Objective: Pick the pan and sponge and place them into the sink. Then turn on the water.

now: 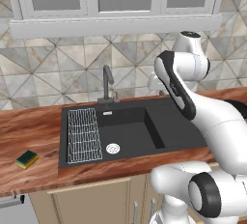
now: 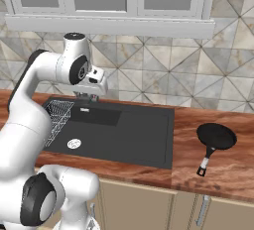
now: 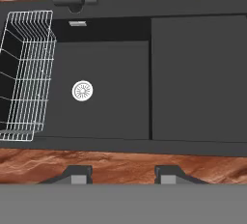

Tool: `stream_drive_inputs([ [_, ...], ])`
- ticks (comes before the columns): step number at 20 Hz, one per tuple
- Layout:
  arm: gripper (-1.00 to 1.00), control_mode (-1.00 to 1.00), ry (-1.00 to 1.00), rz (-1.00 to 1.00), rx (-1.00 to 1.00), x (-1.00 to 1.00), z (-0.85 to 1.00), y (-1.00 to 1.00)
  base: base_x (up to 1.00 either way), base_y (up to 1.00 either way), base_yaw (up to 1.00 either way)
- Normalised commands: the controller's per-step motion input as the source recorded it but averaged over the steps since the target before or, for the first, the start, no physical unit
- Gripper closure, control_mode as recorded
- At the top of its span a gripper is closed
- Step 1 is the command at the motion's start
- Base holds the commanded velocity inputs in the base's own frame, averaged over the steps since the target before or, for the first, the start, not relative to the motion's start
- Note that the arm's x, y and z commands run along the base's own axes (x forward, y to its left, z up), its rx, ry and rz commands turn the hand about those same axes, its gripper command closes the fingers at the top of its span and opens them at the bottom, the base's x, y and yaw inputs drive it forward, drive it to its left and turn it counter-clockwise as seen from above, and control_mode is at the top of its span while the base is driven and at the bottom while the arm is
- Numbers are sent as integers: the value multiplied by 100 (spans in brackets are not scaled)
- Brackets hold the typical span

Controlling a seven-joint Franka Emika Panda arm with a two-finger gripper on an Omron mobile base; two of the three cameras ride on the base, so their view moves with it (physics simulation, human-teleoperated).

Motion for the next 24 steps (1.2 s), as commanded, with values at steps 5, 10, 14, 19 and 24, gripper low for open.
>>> stream_drive_inputs([
  [5, -100, -100, 1, 0, -2, -7, -1, -11, 0, 0, 0],
  [10, -100, -100, 2, 0, -4, -10, -3, -17, 0, 0, 0],
  [14, -100, -100, 2, 0, -5, -9, -4, -17, 0, 0, 0],
  [19, -100, -100, 3, 0, -5, -7, -4, -16, 0, 0, 0],
  [24, -100, -100, 3, 0, -5, -9, -6, -16, 0, 0, 0],
])
